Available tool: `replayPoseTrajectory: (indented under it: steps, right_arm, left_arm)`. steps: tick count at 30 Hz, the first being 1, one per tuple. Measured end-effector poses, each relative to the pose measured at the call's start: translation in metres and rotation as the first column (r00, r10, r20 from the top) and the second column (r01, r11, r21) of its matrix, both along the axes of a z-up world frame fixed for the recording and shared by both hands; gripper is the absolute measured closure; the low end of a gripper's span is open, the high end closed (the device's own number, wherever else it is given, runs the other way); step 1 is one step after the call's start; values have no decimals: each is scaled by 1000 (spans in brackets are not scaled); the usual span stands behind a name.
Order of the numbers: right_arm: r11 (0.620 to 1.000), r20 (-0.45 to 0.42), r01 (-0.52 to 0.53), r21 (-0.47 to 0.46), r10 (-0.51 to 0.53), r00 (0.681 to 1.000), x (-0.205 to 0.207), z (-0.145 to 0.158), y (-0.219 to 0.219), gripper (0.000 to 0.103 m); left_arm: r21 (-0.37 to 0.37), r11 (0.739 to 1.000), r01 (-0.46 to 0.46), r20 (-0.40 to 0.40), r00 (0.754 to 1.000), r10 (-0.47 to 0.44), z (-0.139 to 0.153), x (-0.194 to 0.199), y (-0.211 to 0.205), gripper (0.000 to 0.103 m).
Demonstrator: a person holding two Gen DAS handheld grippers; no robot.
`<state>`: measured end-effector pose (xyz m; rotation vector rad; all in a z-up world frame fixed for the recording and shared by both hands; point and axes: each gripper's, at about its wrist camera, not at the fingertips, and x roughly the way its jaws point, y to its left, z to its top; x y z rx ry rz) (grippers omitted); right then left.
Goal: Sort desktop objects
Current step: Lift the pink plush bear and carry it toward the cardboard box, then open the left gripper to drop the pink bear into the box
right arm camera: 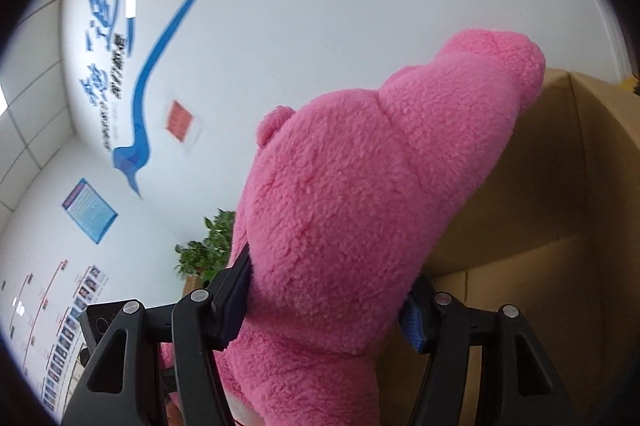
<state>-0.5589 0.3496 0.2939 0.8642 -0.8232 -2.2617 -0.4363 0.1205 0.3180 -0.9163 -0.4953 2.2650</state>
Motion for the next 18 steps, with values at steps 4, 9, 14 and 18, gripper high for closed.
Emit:
replayPoseTrajectory:
  steps: [4,9,14,18]
  right_arm:
    - [999,65,29,39,-31,997,0,-10,7,39]
    - [992,135,94,87,-105,985,6,-16,17,23]
    - [982,199,127,138,-153,968,16,-23,33,0]
    - [973,135,96,209,-126,983,49,-4,38,0]
  left_arm:
    - [-30,1000,-10,22,1000,10,-6,-3,7,21]
    - [-68,992,-104,-16,994,104,-4,-1,3,22]
    - [-106,985,-139,-39,990,135,-6,15,-6,21]
    - [-159,977,-138,-57,990,131,-10,41,-8,21]
